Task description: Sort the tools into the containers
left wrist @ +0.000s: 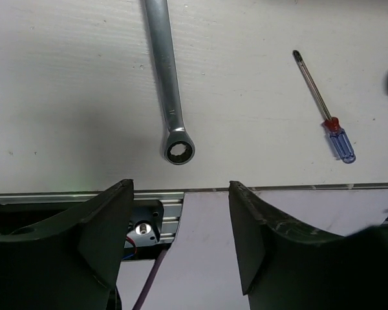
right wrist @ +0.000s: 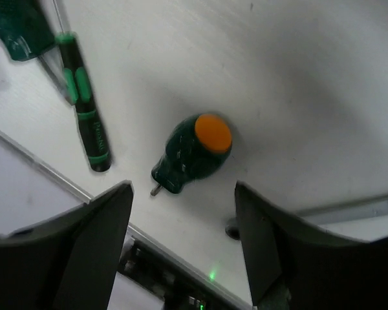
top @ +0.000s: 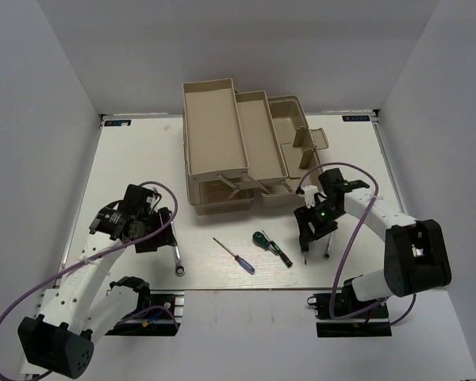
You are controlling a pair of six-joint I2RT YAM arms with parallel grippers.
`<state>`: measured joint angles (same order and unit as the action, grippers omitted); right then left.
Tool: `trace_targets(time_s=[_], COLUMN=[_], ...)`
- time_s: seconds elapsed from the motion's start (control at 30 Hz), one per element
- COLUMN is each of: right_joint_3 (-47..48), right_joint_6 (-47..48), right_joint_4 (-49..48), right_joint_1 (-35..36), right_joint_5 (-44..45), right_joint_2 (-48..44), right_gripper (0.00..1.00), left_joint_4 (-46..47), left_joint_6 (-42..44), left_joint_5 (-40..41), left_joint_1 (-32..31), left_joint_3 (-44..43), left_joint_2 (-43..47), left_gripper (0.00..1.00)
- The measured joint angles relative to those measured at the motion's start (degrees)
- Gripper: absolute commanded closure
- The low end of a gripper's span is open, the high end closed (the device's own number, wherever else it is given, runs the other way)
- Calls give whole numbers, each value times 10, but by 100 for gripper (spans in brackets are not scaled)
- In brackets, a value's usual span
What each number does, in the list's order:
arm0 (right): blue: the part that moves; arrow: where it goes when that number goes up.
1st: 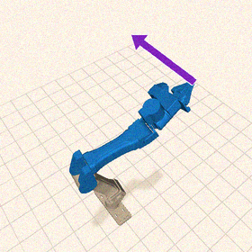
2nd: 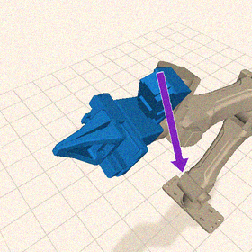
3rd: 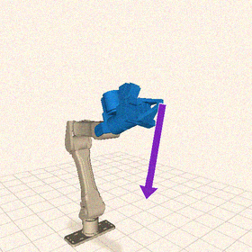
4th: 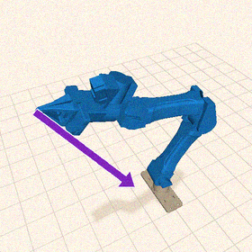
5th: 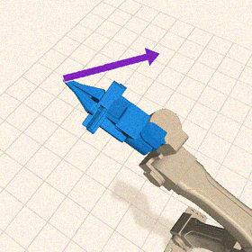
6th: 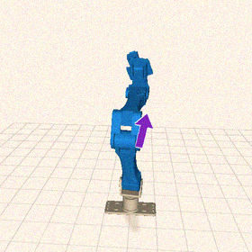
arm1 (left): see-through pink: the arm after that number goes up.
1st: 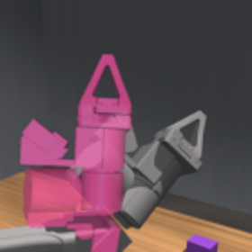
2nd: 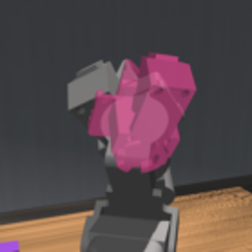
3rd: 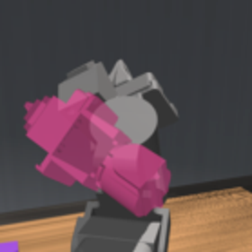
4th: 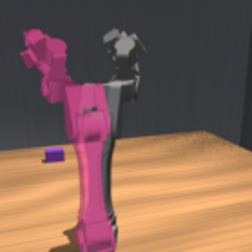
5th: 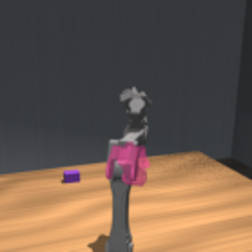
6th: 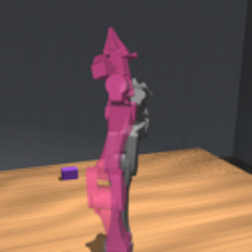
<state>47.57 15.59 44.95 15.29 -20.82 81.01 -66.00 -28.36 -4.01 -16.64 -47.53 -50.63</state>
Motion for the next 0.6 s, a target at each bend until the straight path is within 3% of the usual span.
trace_targets(time_s=[0.17, 0.27, 0.43, 0.6], right_joint_3=[-14, -17, -31, -39], right_joint_6=[-51, -76, -113, -135], right_joint_4=[-51, -89, -105, -110], right_joint_1=[52, 78, 106, 107], right_joint_5=[57, 94, 150, 172], right_joint_2=[8, 16, 32, 23], right_gripper=[32, 47, 52, 70], left_joint_4=[21, 30, 53, 71], left_joint_6=[-6, -7, -8, -9], left_joint_5=[-1, -3, -10, -17], left_joint_1=[-4, -7, -18, -34], left_joint_3=[9, 14, 14, -1], left_joint_2=[7, 7, 0, -16], left_gripper=[29, 29, 29, 29])
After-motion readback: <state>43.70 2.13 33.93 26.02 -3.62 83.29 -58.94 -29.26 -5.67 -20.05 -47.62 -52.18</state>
